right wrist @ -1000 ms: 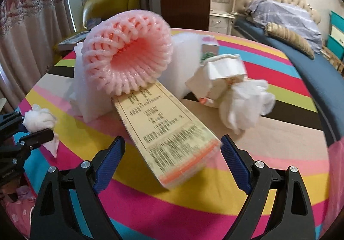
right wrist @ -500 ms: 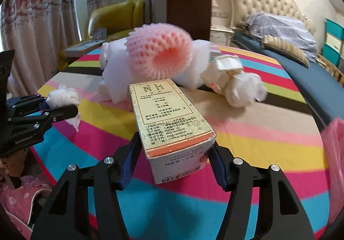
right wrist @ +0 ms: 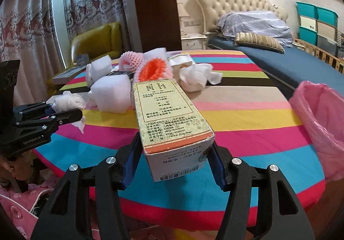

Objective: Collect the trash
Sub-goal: 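Carry the tissue wad and cardboard box over the pink bin with both tools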

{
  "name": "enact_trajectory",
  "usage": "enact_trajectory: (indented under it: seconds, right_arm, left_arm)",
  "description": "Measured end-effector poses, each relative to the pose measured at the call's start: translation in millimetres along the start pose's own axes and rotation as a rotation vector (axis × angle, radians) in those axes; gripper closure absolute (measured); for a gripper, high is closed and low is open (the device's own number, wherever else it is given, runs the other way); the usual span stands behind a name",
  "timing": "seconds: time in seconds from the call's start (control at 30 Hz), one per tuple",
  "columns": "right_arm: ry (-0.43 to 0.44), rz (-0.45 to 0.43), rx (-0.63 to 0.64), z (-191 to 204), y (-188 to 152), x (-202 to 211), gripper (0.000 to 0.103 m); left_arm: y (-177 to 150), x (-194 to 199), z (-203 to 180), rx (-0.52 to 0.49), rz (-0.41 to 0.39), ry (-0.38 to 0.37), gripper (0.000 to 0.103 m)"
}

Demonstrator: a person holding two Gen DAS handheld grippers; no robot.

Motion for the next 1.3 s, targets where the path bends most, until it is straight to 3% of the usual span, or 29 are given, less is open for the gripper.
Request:
enact_trajectory:
  seconds: [0.2, 0.43, 0.9, 1.07, 1.3]
  right_arm:
    - [-0.011, -0.042, -0.040, -18.7, -2.4, 23.1, 0.047]
    - [-0.107, -0.100, -0.099, -59.3, -4.3, 51.6, 0.047]
    - [-0.392, -0.206, -0.251, -185.5, -11.5, 125.8, 0.046]
    - [-0.497, -0.239, -0.311, -240.7, -10.5, 148.5, 0.046]
    - [-0.569, -0.222, -0.364, -296.2, -18.8, 155.9, 0.046]
  left_arm:
    - [14.4, -2.3, -24.5, -0.028, -0.019, -0.047, 0.075]
    - [35.2, -15.0, -62.8, -0.067, -0.018, -0.122, 0.075]
    - [111.3, -50.6, -192.1, -0.211, -0.095, -0.301, 0.075]
    - [146.5, -73.5, -251.7, -0.236, -0.100, -0.380, 0.074]
    - [170.6, -121.1, -328.8, -0.276, -0.070, -0.428, 0.072]
Point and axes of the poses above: each gripper's, at about its wrist camera, not at the fingertips, and x roughly against the way its jaws point, z to its left, y to its top, the point moved 7 cm from there along -x, roughly the way its jaws point, and after that the axes turned 6 degrees about y, right-handed, at the moved point
